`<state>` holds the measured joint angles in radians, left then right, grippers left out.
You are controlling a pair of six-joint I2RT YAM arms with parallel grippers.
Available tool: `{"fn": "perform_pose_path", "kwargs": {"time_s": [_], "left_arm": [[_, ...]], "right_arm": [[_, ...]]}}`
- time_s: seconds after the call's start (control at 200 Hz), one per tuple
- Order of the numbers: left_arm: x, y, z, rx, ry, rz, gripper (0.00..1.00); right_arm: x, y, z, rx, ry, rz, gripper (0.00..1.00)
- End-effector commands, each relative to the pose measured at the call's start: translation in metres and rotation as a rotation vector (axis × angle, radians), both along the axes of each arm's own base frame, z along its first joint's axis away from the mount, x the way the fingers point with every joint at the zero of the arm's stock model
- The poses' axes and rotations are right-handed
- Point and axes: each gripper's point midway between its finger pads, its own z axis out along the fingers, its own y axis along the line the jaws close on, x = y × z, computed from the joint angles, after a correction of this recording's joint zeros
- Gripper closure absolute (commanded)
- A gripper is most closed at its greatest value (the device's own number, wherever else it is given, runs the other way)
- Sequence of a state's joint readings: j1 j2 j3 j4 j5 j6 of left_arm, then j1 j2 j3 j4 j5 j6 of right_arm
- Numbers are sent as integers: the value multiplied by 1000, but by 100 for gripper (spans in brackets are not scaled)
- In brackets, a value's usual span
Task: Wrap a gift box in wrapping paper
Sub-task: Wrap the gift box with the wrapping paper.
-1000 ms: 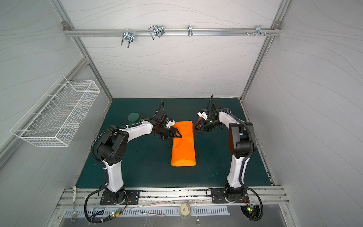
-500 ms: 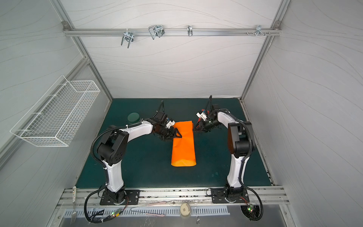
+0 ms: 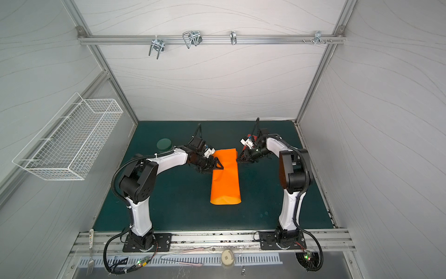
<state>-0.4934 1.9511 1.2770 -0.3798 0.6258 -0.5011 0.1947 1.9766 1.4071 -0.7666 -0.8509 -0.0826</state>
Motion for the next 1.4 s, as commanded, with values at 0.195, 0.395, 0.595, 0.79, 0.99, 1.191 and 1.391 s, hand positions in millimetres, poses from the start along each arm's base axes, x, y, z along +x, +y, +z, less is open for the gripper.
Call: {"fn": "perform_pose_path", "kwargs": {"time_s": [0.195, 0.395, 0.595, 0.79, 0.99, 1.191, 1.391], "left_arm": [[-12, 24, -55, 202, 41, 26, 27], [-12, 24, -55, 202, 41, 28, 27], [-11, 24, -55, 202, 40, 28, 27], [-12, 24, -56, 201, 46, 28, 27], [-11, 24, -57, 202, 45, 29, 27], [-12, 24, -56, 202, 42, 27, 27], [-11, 24, -55, 204, 39, 27, 27]], "right_arm": [[-1, 7, -3, 15, 0, 25, 75], [0, 6, -8, -4, 0, 23, 75], [-3, 5, -15, -24, 1, 28, 74], [-5, 2, -27, -81, -13, 28, 73], [-7, 4, -27, -105, -29, 34, 67], [0, -3, 15, -129, -166, 25, 51], [-16, 3, 17, -158, -172, 36, 47]]}}
